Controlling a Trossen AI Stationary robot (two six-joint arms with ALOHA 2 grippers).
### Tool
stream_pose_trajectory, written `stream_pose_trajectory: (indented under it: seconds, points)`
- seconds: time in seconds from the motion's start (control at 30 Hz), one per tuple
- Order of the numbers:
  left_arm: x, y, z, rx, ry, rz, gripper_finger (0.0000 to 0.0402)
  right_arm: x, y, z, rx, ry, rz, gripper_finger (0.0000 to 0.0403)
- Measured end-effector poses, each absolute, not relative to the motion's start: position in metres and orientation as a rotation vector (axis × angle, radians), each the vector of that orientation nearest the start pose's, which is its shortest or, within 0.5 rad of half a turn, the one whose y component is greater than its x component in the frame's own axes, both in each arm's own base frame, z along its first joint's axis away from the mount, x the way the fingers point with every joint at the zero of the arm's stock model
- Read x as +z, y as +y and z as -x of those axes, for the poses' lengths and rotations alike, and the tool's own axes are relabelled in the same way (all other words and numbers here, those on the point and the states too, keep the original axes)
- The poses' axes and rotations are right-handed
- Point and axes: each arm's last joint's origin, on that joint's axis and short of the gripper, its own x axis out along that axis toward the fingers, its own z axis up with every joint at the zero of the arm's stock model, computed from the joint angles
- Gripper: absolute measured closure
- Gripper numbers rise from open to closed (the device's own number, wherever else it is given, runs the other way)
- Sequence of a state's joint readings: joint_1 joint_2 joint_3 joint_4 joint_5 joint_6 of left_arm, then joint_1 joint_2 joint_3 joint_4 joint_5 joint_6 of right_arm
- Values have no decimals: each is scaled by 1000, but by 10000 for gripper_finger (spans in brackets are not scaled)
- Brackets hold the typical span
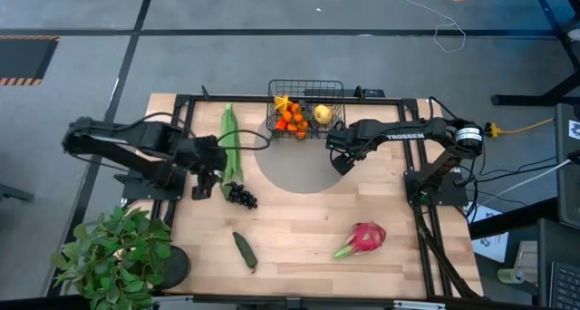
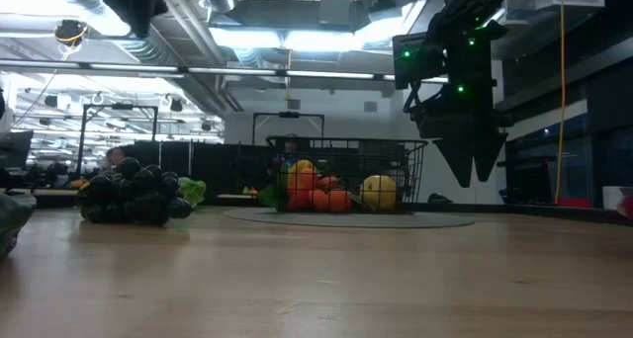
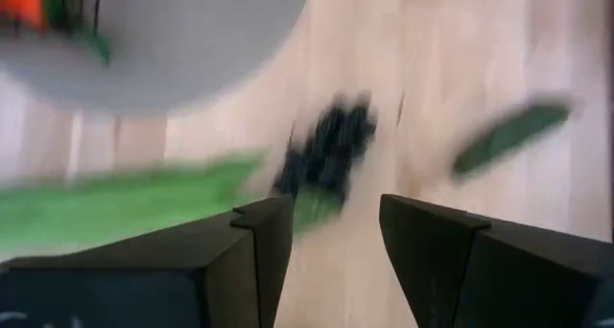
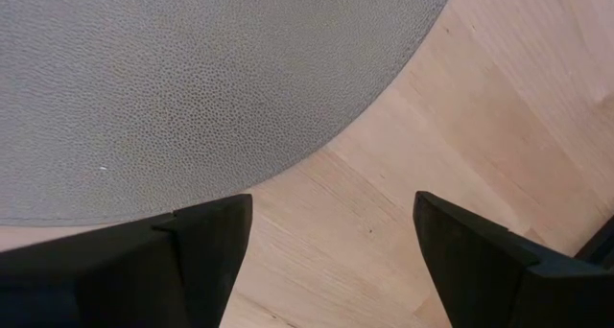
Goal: Build produce basket
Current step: Put the black grapes into the black wire basket
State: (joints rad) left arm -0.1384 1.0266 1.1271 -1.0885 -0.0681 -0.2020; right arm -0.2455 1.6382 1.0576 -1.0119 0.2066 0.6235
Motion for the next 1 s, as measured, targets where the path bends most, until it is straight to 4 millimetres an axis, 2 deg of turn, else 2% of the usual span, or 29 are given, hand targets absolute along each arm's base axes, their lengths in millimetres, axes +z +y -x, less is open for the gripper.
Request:
stream_pose_trajectory:
  seconds: [0.17, 0.37, 0.5, 0.63, 0.77, 1.0]
  points:
    - [302, -21, -173, 50, 835, 88, 255, 187, -72, -264, -839, 1439, -507, 124]
    - [246, -20, -176, 109, 903, 18, 255, 187, -72, -264, -837, 1433, -508, 124]
    - [221, -22, -181, 73, 925, -31, 255, 187, -72, -265, -837, 1429, -508, 124]
    - [212, -25, -190, 62, 855, -13, 255, 187, -73, -266, -835, 1420, -510, 124]
    - [214, -26, -201, 92, 791, 30, 255, 187, -73, -266, -833, 1412, -511, 124]
    - [217, -26, -203, 102, 769, 71, 231, 186, -72, -267, -818, 1410, -525, 124]
